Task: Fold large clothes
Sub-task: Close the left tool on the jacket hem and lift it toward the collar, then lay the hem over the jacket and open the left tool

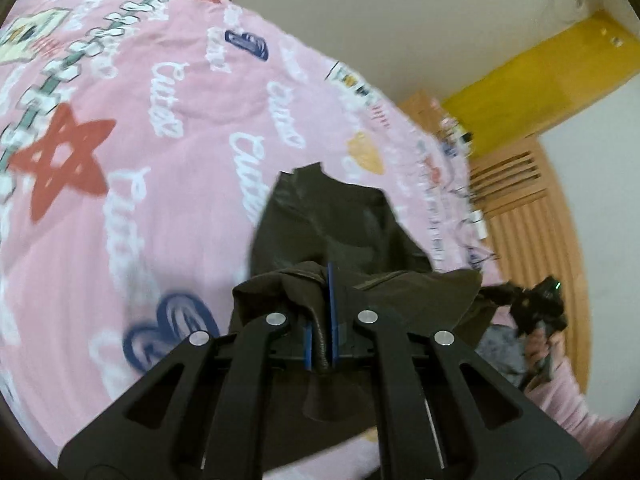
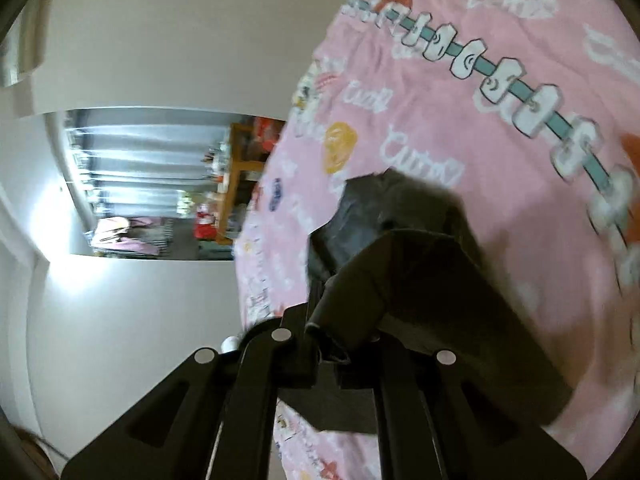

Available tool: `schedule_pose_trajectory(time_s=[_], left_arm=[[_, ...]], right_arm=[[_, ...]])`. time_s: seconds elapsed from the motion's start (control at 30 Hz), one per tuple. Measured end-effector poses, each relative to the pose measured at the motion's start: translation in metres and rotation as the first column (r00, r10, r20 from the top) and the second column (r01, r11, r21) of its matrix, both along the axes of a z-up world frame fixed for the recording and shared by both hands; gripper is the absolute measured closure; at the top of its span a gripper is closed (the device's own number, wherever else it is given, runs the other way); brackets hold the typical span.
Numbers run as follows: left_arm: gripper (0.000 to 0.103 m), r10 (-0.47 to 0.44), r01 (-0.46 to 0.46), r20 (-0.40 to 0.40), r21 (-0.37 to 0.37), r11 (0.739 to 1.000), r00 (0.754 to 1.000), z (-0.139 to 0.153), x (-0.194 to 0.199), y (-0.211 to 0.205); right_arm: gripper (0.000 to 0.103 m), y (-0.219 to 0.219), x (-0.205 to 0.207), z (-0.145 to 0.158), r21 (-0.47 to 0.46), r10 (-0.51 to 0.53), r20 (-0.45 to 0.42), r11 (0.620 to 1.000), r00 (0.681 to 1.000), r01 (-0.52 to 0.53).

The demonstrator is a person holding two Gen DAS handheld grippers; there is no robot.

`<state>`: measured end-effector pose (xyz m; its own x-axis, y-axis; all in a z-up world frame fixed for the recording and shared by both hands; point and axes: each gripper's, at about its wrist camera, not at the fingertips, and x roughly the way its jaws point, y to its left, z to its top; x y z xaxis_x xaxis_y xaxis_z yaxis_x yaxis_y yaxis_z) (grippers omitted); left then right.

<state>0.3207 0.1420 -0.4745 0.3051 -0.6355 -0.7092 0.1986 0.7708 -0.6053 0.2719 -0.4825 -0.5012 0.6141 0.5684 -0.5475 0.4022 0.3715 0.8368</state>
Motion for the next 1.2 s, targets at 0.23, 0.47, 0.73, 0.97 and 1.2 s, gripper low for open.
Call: schedule_pose_trajectory(time_s=[0.23,0.47,0.73,0.97,1.2], left_arm=[[0.097,0.013,-0.007,-0.111,0.062,0.998,0.994,-0.053,0.077,-0.022],[0.095,0.005,0.019,-0.248,0.097,0.995,0.969,-0.100,0.122,-0.024],[0.089,-0.014,0.024,-0.407,0.019,1.000,0.914,-0.126,0.150,-0.013],[0.006,-0.101,0.016,-0.501,-0.173,0.985,0.859,-0.110,0.172,-0.002],[0.006,-0.071,0.100,-0.322,0.073,0.992,0.944,-0.056,0.162,-0.025]], right_arm=[[0.098,-0.019,0.079,-0.069,0.011,0.004,-0.139,1.000,0.990,-0.002],[0.095,-0.021,0.124,-0.114,0.008,0.011,-0.203,1.000,0.979,-0.009],[0.064,-0.025,0.144,-0.137,0.132,0.029,-0.244,0.991,0.969,0.004],[0.031,-0.036,0.153,-0.098,-0.003,0.043,-0.189,0.999,0.981,-0.044],[0.093,0.055,0.097,-0.021,-0.267,0.262,-0.067,0.925,0.963,-0.271]])
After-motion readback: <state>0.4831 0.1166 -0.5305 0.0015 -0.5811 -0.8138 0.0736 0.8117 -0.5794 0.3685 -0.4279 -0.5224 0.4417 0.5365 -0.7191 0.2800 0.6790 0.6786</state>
